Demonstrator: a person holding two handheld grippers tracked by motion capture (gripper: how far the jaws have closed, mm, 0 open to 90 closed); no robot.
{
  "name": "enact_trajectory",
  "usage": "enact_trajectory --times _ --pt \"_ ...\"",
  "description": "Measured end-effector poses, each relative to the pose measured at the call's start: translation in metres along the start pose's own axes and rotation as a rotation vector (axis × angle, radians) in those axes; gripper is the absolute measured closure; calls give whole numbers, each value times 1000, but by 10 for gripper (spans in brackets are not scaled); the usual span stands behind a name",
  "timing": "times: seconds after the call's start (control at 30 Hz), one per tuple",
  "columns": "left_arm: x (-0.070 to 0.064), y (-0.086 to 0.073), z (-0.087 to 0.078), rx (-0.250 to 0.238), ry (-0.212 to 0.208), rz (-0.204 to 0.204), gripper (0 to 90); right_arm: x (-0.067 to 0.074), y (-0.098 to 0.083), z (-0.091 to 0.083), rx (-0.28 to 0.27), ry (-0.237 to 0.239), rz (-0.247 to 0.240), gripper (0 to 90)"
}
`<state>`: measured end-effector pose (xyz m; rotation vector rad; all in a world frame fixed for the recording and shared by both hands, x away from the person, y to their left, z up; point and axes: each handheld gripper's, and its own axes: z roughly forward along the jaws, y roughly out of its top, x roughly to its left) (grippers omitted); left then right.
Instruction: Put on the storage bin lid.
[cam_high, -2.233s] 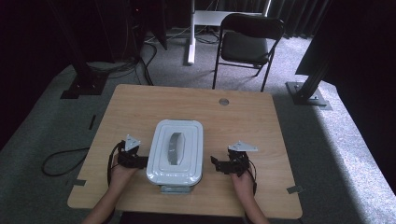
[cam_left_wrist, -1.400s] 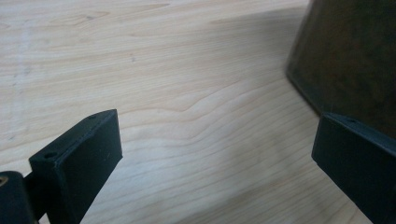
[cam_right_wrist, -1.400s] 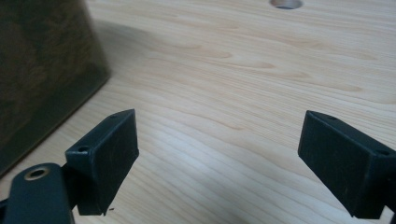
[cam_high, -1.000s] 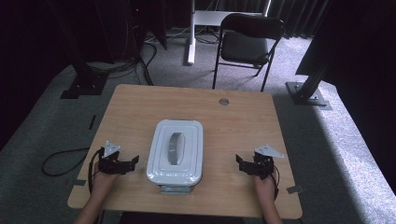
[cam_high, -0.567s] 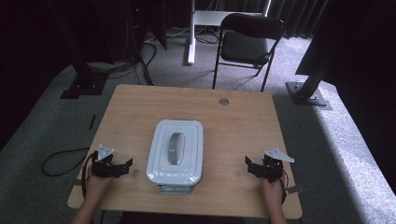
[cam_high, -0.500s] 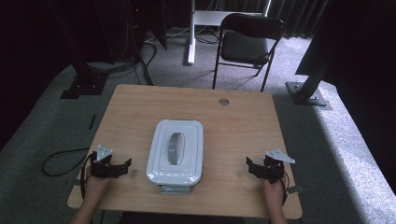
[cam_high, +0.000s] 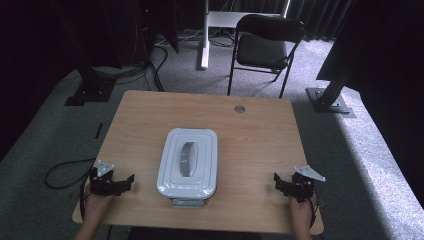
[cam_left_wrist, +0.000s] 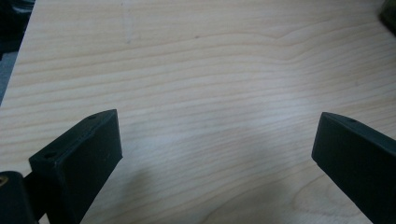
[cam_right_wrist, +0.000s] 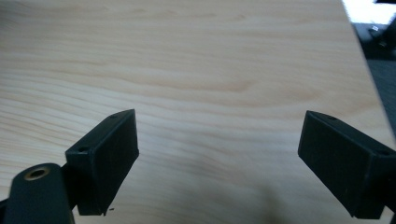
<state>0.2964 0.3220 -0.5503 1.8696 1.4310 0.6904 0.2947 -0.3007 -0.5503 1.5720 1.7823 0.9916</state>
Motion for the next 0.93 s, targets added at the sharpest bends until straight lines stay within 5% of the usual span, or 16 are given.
enact_trajectory --times 0.43,0.53,0.77,0.93 --pt "7 -10 -5 23 59 -27 23 -17 -17 -10 21 -16 64 114" --pt "7 -12 -7 24 72 -24 23 -19 -19 -11 26 -21 63 114" --pt "14 -17 -14 0 96 -86 23 -21 -21 -6 48 -21 64 114" --pt "13 -18 -14 -3 96 -83 23 -20 -20 -4 57 -24 60 117"
